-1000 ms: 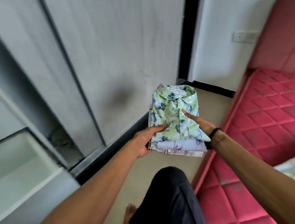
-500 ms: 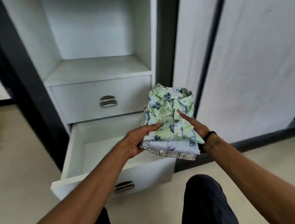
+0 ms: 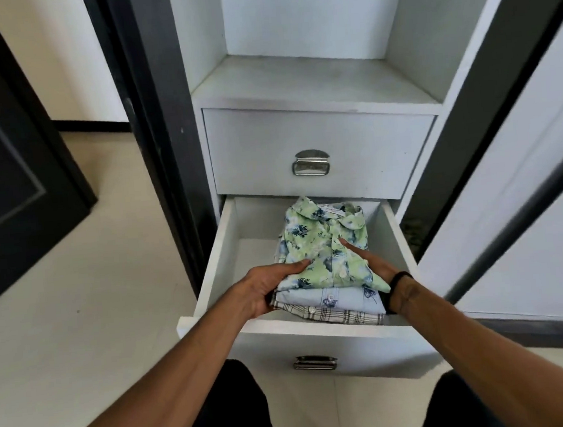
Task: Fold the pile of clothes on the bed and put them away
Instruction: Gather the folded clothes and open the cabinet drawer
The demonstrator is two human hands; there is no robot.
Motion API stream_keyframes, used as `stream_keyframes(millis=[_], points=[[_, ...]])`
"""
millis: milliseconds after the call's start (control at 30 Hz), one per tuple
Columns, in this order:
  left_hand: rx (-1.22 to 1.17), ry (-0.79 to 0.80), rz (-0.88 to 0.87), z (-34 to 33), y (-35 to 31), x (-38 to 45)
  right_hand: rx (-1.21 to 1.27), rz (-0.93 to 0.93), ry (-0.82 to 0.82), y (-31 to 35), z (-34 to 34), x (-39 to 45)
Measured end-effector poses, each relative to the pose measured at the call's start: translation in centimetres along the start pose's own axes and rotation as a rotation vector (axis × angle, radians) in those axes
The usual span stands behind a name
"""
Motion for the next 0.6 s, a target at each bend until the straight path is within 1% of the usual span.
stream_keyframes(millis=[100,167,233,300,367,433,500,533,567,600], points=[[0.099,-0.047,0.038,1.3,0.6,2.5,-0.117,-0.106,-0.014,-2.8,1.4,1.7],[0.185,-0.111,0.062,2.6,0.8,4.5,-0.149,-0.171,-0.018,-4.8,2.4,2.8],[0.355,-0.197,0.081,4.0,0.9,5.5,-0.195,-0.233,-0.01,-5.9,2.5,2.7],[0.547,-0.247,0.137,4.5,1.3,6.6,-0.214,-0.288,-0.009,-7.2,2.9,2.7],[0.725,-0.303,0.166,4.8,1.5,6.7,-0.313,-0.366,0.004,-7.8,2.7,1.8],[0.845,-0.349,0.176,5.1,1.5,6.6,-0.418,-0.388,-0.027,-8.0,3.3,1.6],[0.94,-0.45,0.124,5.4,0.8,5.6,-0.493,-0.361,-0.066,-7.1,3.4,1.4],[0.998,-0.526,0.053,5.6,0.0,4.7,-0.549,-0.334,-0.078,-6.3,3.3,1.1],[1.033,-0.595,-0.063,5.2,-1.1,3.7,-0.624,-0.299,-0.081,-5.3,3.1,0.8],[1.024,-0.622,-0.222,4.3,-2.3,2.2,-0.712,-0.238,-0.069,-3.9,2.7,0.3]])
Point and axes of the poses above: each hand's wrist, its own x-axis towards the middle knuckle, its own z-axis out of the back of the hand, y = z × x, the point moved 9 cm from there along x, towards the middle knuckle, and after that the axes turned 13 degrees about z, right-handed, at the moved point
